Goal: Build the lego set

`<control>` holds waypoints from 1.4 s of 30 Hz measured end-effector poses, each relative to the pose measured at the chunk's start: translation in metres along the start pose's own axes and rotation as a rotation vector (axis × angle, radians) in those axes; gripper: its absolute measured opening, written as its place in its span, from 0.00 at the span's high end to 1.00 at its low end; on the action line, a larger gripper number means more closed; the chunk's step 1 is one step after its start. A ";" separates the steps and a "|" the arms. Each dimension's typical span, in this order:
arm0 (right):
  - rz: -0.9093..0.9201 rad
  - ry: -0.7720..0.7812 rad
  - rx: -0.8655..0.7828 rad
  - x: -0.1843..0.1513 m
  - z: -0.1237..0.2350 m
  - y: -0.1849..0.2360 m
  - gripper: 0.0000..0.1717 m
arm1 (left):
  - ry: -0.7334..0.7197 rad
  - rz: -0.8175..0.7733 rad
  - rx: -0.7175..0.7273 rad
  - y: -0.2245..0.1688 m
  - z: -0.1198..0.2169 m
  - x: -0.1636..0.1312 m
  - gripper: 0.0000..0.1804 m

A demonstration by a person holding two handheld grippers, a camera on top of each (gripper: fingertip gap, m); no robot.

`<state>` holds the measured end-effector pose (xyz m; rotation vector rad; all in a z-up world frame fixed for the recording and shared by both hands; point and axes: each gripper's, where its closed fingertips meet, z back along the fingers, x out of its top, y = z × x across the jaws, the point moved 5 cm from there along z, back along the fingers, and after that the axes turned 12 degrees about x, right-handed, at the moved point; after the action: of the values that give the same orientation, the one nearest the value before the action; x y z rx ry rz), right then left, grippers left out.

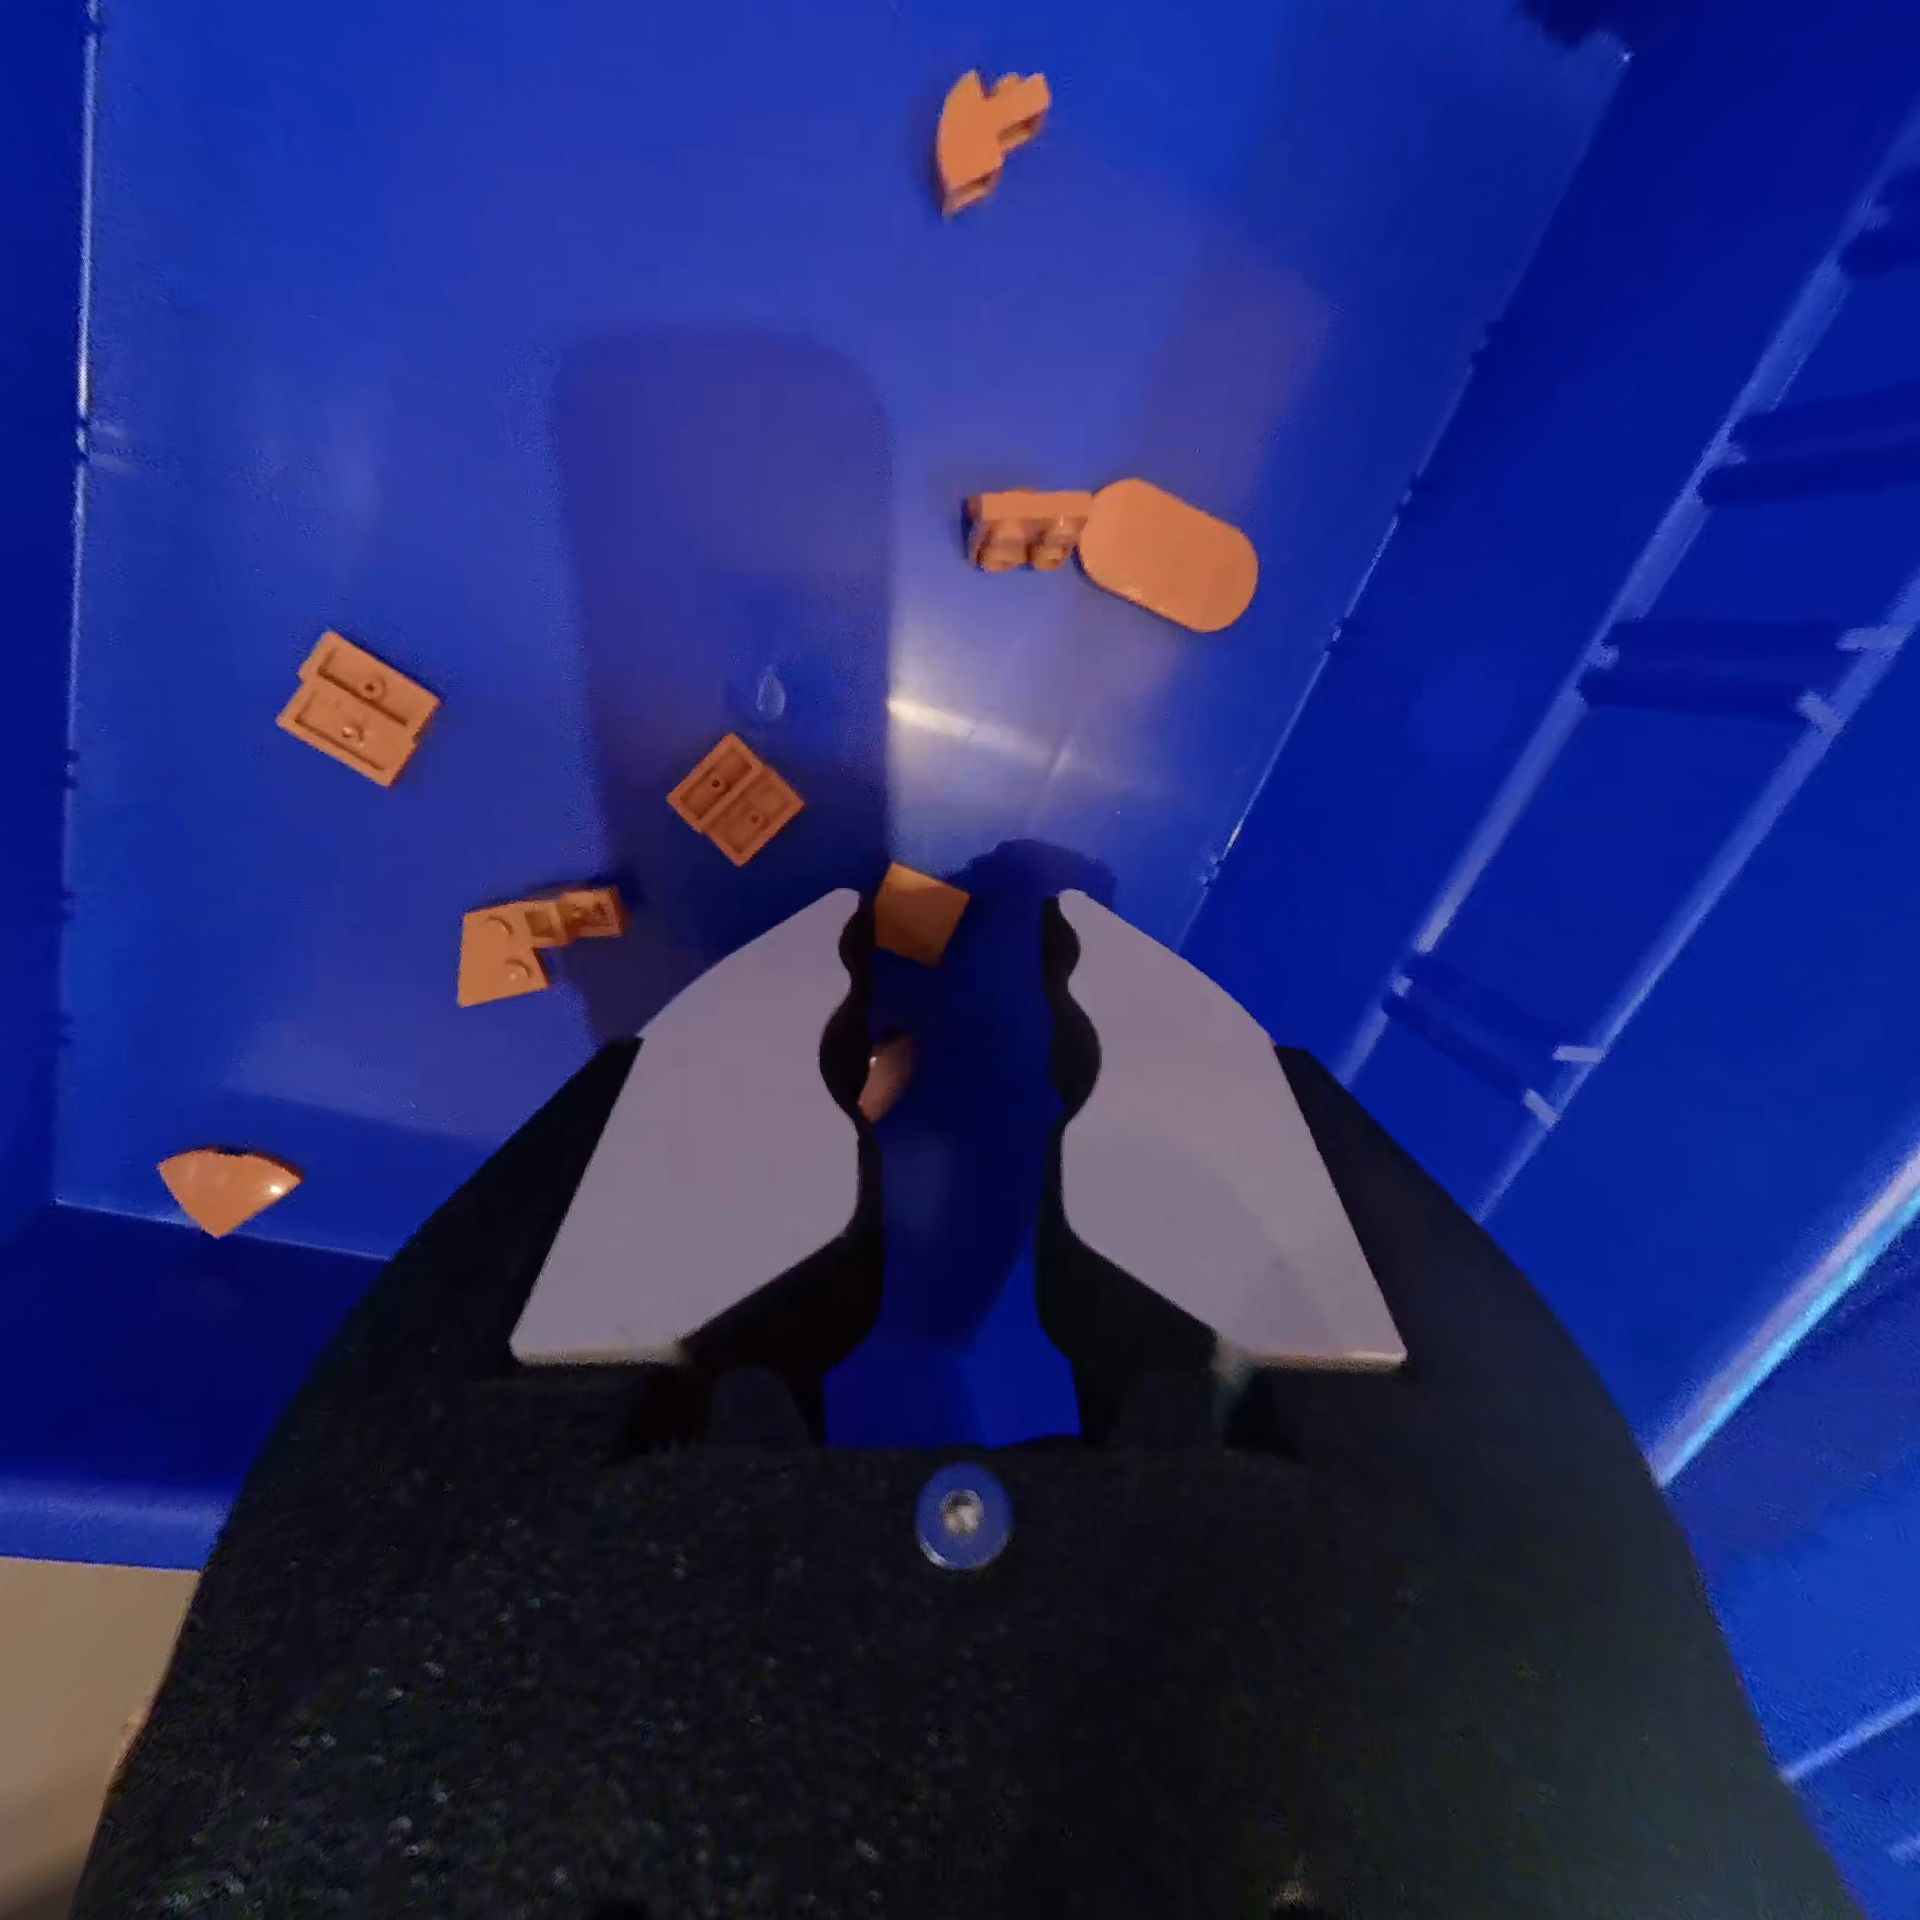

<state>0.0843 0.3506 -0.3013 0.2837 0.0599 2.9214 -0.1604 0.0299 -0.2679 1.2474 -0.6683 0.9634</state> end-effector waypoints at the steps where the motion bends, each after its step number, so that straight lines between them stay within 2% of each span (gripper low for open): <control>1: -0.021 -0.004 0.015 0.001 -0.002 -0.001 0.83 | -0.008 -0.001 0.000 0.000 0.001 0.002 0.93; 8: -0.085 -0.031 0.087 0.001 -0.006 0.005 0.92 | -0.066 -0.025 0.010 0.001 0.012 0.014 0.94; 11: -0.068 -0.042 0.111 0.002 -0.007 0.010 1.00 | -0.082 -0.014 0.008 0.002 0.016 0.017 0.94; 14: -0.058 -0.036 0.086 0.002 -0.007 0.010 0.99 | -0.080 -0.007 0.009 0.004 0.018 0.016 0.94; 17: -0.037 -0.021 0.060 0.004 -0.004 0.009 0.83 | -0.075 -0.004 0.014 0.005 0.019 0.015 0.94; 20: -0.003 -0.032 0.058 0.010 -0.001 0.009 0.82 | -0.077 -0.004 0.017 0.006 0.019 0.016 0.94; 23: 0.042 0.023 0.034 0.011 -0.003 0.004 0.82 | -0.073 -0.008 0.018 0.006 0.019 0.015 0.94; 29: 0.148 0.140 0.106 0.016 -0.008 0.001 0.77 | -0.066 -0.011 0.015 0.006 0.018 0.014 0.95; 31: 0.174 0.170 0.128 0.018 -0.009 0.002 0.78 | -0.067 -0.012 0.020 0.006 0.018 0.014 0.95; 34: 0.193 0.198 0.170 0.019 -0.010 0.006 0.85 | -0.074 -0.008 0.029 0.009 0.020 0.014 0.95; 35: 0.196 0.201 0.173 0.019 -0.010 0.008 0.91 | -0.071 -0.007 0.026 0.009 0.020 0.014 0.95; 39: 0.199 0.197 0.138 0.019 -0.010 0.009 0.91 | -0.066 -0.004 -0.022 0.005 0.022 0.012 0.97; 42: 0.181 0.139 0.133 0.018 -0.009 0.010 0.91 | -0.061 -0.020 -0.035 0.001 0.022 0.011 0.97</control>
<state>0.0630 0.3447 -0.3065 0.1107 0.2633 3.1191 -0.1540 0.0108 -0.2529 1.2550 -0.7163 0.8961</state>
